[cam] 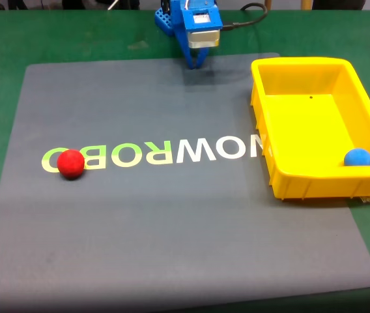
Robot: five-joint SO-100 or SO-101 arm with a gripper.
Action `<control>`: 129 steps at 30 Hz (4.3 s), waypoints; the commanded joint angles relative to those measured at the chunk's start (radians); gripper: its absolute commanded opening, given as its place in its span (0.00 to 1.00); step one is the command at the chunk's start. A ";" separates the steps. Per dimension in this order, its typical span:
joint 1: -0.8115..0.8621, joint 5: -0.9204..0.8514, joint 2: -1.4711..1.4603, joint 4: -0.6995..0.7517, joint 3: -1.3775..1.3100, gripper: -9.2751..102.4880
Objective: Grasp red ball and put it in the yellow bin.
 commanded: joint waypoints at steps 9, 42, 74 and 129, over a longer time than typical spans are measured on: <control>0.011 -0.012 0.014 0.000 0.031 0.08; 0.410 -0.201 -0.857 -0.655 -0.715 0.40; 0.563 -0.192 -2.034 -0.914 -1.528 0.40; 0.423 -0.081 -2.210 -0.856 -2.033 0.08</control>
